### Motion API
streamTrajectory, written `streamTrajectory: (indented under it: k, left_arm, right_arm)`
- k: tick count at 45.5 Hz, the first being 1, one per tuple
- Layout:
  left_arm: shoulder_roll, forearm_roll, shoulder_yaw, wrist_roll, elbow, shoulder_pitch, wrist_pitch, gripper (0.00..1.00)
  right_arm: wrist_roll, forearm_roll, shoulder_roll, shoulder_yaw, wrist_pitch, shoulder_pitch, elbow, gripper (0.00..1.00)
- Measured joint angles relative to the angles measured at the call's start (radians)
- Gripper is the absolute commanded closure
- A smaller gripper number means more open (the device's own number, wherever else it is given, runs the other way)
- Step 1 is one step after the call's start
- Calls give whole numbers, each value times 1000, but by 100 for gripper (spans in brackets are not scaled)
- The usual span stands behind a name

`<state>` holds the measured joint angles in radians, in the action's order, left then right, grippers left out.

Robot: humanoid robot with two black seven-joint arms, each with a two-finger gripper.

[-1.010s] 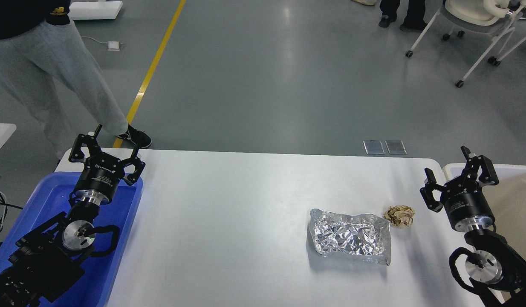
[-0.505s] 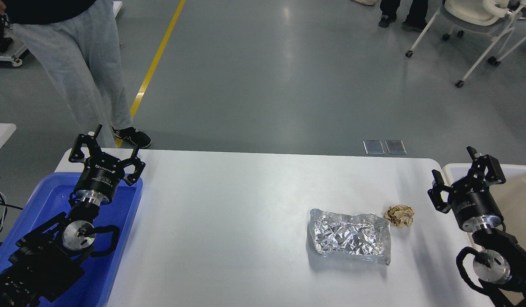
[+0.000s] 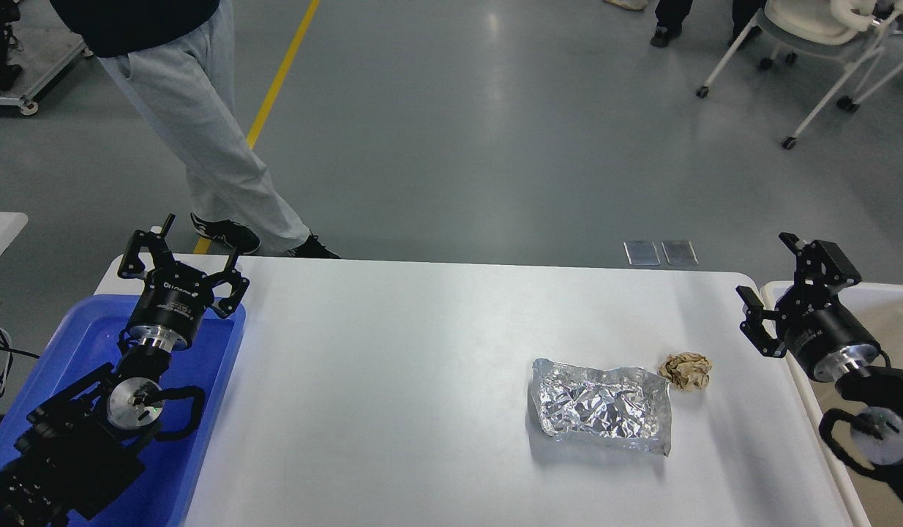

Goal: Tidy desktop
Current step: 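Raise the right gripper and turn it toward the silver foil bag, then lower the open right gripper to the near edge of the foil bag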

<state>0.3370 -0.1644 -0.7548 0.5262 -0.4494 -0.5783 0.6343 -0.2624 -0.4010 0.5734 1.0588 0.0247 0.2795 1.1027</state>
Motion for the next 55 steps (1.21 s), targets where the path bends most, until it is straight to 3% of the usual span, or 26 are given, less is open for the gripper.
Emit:
streamTrajectory:
  k: [15,23,39,55]
  left_arm:
    - [0,0,0,0,0,0,0,0]
    - [0,0,0,0,0,0,0,0]
    - [0,0,0,0,0,0,0,0]
    - [0,0,0,0,0,0,0,0]
  right_arm:
    - [182,-59,192,-62,16,15,191,1]
    - [239,-208,273,-102,90,18,272,1]
    - [269,-473,342,-207,175,49,357,1]
    - [270,-755,334,-493,170,129,346,1]
